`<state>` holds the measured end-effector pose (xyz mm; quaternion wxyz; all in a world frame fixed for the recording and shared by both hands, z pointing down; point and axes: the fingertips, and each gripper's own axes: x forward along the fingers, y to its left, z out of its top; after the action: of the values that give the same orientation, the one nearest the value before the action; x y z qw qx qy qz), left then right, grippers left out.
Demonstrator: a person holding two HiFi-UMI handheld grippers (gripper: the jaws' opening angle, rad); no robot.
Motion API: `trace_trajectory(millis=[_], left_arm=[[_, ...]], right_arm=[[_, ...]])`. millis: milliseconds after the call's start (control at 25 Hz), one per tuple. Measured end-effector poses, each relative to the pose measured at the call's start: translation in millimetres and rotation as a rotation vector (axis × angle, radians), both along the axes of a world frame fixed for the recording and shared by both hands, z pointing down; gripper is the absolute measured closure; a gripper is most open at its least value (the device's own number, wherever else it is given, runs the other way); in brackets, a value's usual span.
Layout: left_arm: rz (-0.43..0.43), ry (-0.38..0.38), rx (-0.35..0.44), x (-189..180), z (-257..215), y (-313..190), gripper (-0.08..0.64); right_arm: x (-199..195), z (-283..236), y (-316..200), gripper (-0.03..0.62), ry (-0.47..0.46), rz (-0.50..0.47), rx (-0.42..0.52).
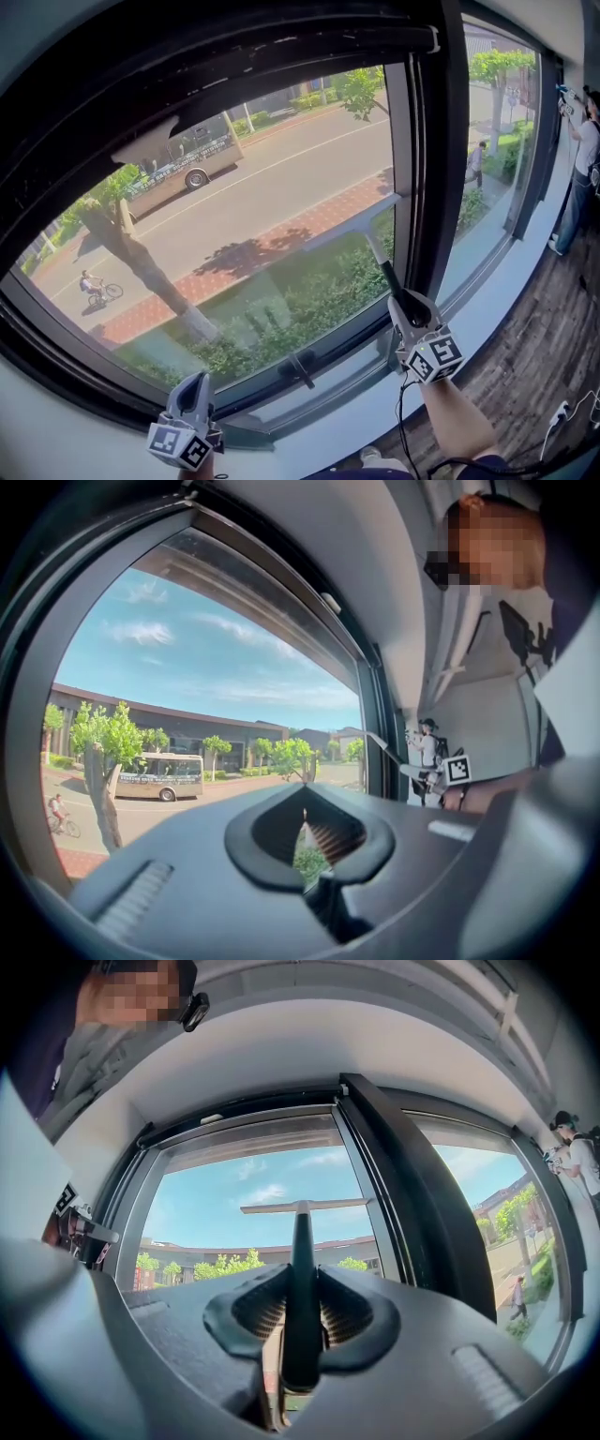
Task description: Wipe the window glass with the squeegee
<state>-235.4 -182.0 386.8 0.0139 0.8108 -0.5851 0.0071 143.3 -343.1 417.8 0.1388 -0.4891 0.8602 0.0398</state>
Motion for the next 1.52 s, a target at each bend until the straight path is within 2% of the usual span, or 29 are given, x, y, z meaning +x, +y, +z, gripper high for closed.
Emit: trace_trajectory(millis=[680,1160,1520], left_arm=[[-0.015,-0.025,0.002,6.2,-7.6,-4.7,0.555],[-0.026,-0.035,-0.010,15.7,-7.1,-13.5,0.555],[-0.045,-0.028,-0.021,-3.9,-31.4,-18.4,0.555]], right_arm=[[-2.2,73.7,-4.3,0.492,0.049,-0.016,-0.112],[-9.3,120.8,-3.7,0.492,0.046,-0.048,-0.203],[-34.4,148.0,10.4,0.491,0.049,-0.075,-0.276]])
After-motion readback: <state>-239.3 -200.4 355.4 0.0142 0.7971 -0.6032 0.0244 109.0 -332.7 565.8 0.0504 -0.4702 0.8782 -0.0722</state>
